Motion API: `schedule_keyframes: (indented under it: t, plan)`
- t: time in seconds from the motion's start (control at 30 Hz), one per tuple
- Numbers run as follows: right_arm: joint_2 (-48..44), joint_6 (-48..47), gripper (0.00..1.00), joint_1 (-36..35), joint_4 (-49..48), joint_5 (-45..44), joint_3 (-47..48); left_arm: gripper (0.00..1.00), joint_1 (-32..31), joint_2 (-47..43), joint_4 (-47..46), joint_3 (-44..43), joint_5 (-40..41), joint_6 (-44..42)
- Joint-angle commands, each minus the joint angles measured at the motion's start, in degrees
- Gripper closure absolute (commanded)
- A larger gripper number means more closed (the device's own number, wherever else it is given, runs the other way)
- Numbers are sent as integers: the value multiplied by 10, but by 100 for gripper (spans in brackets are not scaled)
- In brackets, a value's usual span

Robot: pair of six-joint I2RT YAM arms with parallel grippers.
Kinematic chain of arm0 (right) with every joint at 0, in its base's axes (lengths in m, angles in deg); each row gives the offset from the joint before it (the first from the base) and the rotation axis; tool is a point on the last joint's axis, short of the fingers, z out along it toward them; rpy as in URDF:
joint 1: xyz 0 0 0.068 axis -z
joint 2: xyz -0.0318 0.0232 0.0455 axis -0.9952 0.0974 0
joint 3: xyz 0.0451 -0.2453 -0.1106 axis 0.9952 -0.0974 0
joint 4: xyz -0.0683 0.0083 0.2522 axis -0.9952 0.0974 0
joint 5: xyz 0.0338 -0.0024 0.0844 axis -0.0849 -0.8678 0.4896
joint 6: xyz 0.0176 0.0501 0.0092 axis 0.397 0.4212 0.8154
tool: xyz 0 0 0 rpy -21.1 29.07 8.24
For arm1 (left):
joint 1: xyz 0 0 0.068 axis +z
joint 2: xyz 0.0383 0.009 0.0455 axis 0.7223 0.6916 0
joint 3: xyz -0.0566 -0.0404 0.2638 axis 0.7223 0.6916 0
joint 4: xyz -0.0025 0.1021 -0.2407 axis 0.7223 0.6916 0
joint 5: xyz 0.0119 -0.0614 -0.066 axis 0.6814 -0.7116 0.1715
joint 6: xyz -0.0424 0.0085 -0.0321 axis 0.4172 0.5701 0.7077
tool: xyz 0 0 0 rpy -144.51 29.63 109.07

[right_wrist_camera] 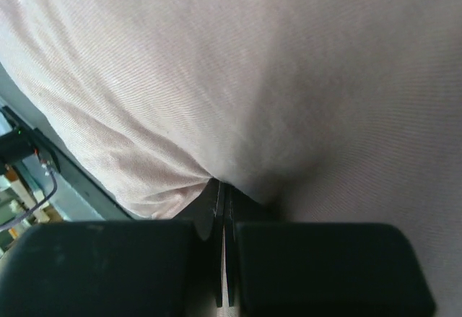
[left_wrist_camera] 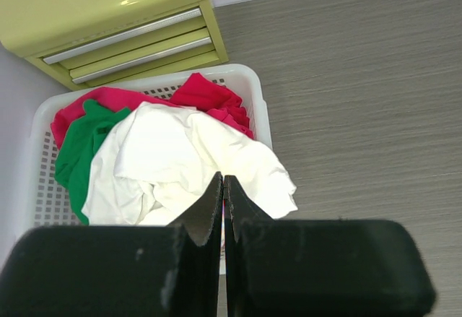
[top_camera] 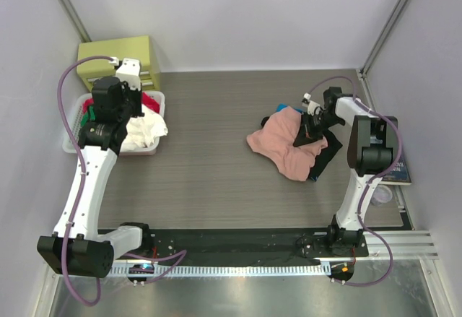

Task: Fold and stack the t-shirts
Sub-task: Put the neatly folded tshirt into the corner of the board with the right arm

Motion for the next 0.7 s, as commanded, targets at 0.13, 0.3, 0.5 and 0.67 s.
schedule_keyframes:
  t: [0.13,0.3,0.5,0.67]
  plan:
    - [124,-18,99,40,-85,-145,155,100,3,-4,-29,-7,3,-2]
    - [204,-2,99,65,-67,-181,263,100,3,1,-25,-9,3,-1]
    - [300,36,99,108,-21,-183,452,100,3,3,-23,-9,1,-2]
    - [332,49,99,113,-7,-204,544,100,3,9,-21,-11,0,-2]
